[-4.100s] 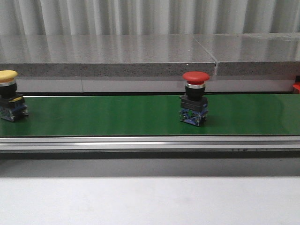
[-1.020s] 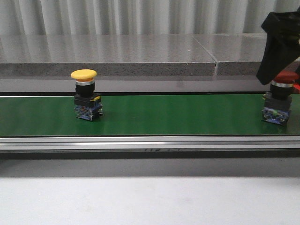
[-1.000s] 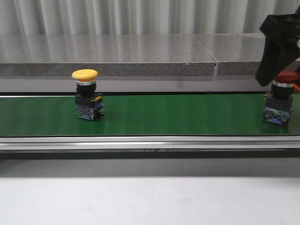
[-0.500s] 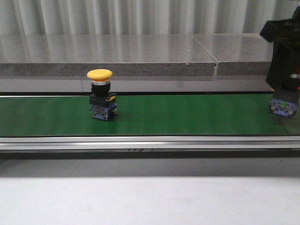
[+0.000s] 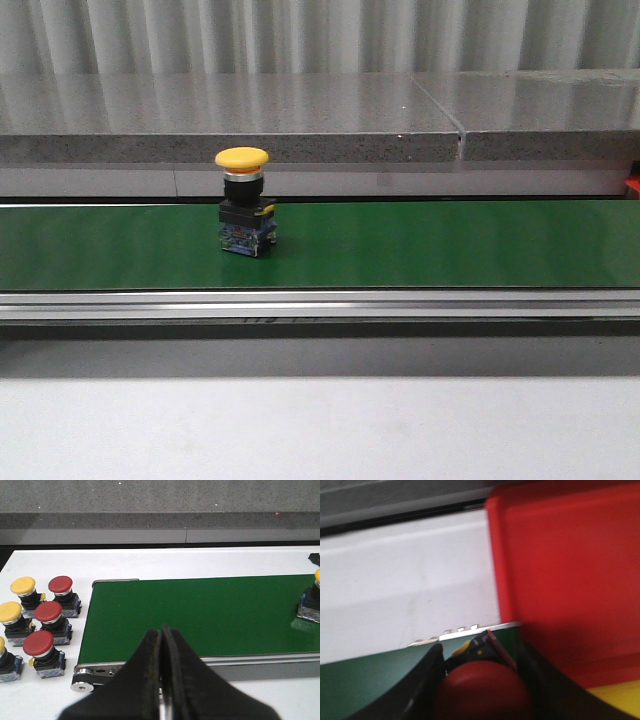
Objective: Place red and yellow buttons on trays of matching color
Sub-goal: 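Carry the red button into the red tray and open the right gripper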
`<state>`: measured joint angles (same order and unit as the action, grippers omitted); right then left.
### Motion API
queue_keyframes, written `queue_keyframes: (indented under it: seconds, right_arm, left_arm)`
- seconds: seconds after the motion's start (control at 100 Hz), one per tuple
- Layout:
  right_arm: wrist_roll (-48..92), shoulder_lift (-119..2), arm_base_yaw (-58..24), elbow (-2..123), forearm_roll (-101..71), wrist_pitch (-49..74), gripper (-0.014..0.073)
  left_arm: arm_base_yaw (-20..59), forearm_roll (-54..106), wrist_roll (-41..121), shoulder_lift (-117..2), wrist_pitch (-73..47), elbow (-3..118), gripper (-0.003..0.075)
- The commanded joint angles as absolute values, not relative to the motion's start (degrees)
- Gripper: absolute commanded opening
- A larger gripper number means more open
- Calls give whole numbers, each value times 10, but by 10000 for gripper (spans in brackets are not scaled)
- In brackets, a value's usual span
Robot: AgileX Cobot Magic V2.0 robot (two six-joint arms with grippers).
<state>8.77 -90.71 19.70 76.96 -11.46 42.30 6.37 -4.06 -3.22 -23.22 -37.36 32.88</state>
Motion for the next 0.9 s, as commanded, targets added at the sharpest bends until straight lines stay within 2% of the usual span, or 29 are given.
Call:
queue_keyframes:
  seconds: [0.0, 0.22, 0.54, 0.89]
  right_arm:
    - [76, -913, 233, 799, -117, 381, 232]
    - [64, -985, 280, 829, -117, 377, 232]
    - [64, -1059, 282, 829, -118, 356, 232]
    - [64, -1081, 282, 829, -118, 330, 232]
  left_arm:
    - [67, -41, -38, -236, -330, 344, -21]
    - [67, -41, -38, -236, -330, 344, -21]
    - [67, -41, -38, -236, -330, 344, -21]
    - [67, -41, -38, -236, -330, 344, -21]
